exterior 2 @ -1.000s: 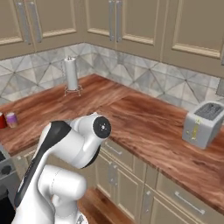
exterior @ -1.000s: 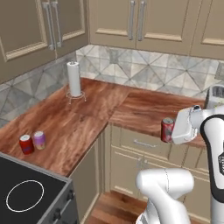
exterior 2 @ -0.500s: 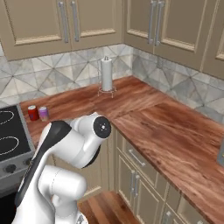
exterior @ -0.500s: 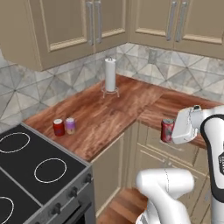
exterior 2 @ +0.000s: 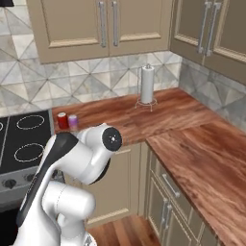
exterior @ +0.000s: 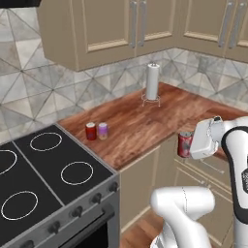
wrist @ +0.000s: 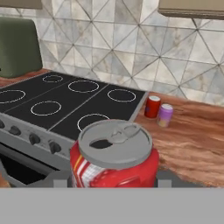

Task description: Four empty soda cans are scattered around the kitchen. Gather all the cans and cluster them next to the stove for recycling.

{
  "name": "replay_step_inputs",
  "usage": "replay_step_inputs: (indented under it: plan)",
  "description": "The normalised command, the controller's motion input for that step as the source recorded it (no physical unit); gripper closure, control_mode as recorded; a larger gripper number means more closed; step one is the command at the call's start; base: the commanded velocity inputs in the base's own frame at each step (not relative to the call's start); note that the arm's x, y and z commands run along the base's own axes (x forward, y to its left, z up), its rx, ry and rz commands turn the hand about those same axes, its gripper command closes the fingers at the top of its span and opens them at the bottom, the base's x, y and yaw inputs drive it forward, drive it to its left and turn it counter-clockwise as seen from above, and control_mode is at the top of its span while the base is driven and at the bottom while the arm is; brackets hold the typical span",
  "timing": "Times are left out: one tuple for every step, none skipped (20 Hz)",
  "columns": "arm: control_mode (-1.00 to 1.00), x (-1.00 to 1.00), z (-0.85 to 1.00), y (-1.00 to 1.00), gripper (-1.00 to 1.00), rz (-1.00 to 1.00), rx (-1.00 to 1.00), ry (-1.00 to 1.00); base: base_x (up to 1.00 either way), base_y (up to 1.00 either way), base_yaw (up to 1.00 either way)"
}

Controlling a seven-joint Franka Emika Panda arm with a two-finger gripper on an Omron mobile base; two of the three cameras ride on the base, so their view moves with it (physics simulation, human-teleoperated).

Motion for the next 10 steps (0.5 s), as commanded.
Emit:
replay_step_inputs:
  plan:
    - [1.0,0.0,0.0,0.0,1.0,0.0,0.0,0.0,0.07,0.31,0.37]
    - [1.0,0.0,0.0,0.0,1.0,0.0,0.0,0.0,0.07,0.3,0.36]
    - [1.0,0.0,0.0,0.0,1.0,0.0,0.0,0.0,0.06,0.29,0.36]
    - [1.0,0.0,0.0,0.0,1.0,0.0,0.0,0.0,0.07,0.26,0.34]
    - [1.0,0.0,0.0,0.0,1.0,0.0,0.0,0.0,0.06,0.25,0.33]
    - [1.0,0.0,0.0,0.0,1.0,0.0,0.0,0.0,0.05,0.22,0.31]
    - [1.0,0.0,0.0,0.0,1.0,0.0,0.0,0.0,0.07,0.22,0.3]
    - [1.0,0.0,0.0,0.0,1.0,0.0,0.0,0.0,0.09,0.22,0.3]
    - [1.0,0.0,0.0,0.0,1.0,0.0,0.0,0.0,0.1,0.22,0.3]
    - [1.0,0.0,0.0,0.0,1.0,0.0,0.0,0.0,0.12,0.22,0.3]
